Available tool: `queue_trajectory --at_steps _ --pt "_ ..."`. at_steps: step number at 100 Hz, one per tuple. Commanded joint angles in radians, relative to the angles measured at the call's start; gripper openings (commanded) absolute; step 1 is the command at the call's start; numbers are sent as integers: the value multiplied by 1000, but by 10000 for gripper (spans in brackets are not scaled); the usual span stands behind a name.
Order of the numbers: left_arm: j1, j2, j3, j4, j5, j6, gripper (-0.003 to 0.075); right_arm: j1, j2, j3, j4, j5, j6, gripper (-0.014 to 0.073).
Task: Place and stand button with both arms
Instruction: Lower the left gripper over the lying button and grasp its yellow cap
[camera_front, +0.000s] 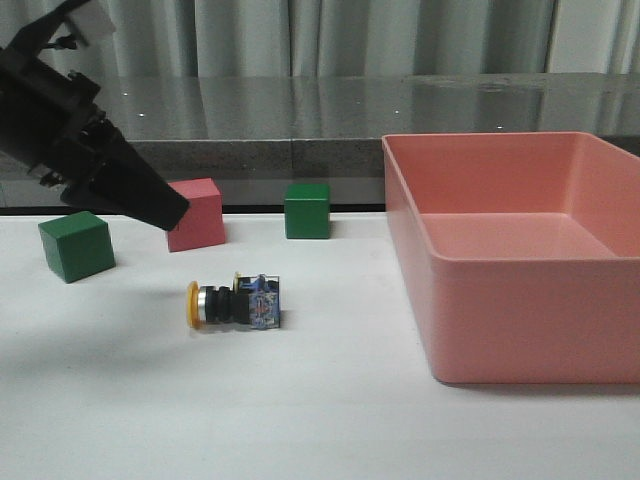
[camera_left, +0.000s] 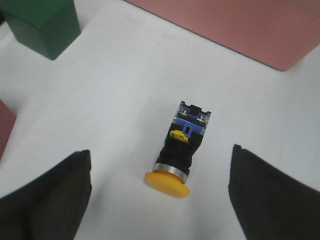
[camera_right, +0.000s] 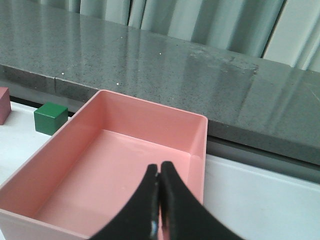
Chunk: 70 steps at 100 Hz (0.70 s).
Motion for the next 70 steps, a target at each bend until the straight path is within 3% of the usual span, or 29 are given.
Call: queue_trajectory --at_steps 1,26,70 --pt "-4 -25 -29 -79 50 124 545 -7 3 -27 8 -79 0 -109" --pt "-4 36 -29 -153 125 415 545 -7 3 -27 8 -79 0 -109" --pt "-4 160 -29 -207 120 523 545 -7 3 -27 8 -79 0 -109"
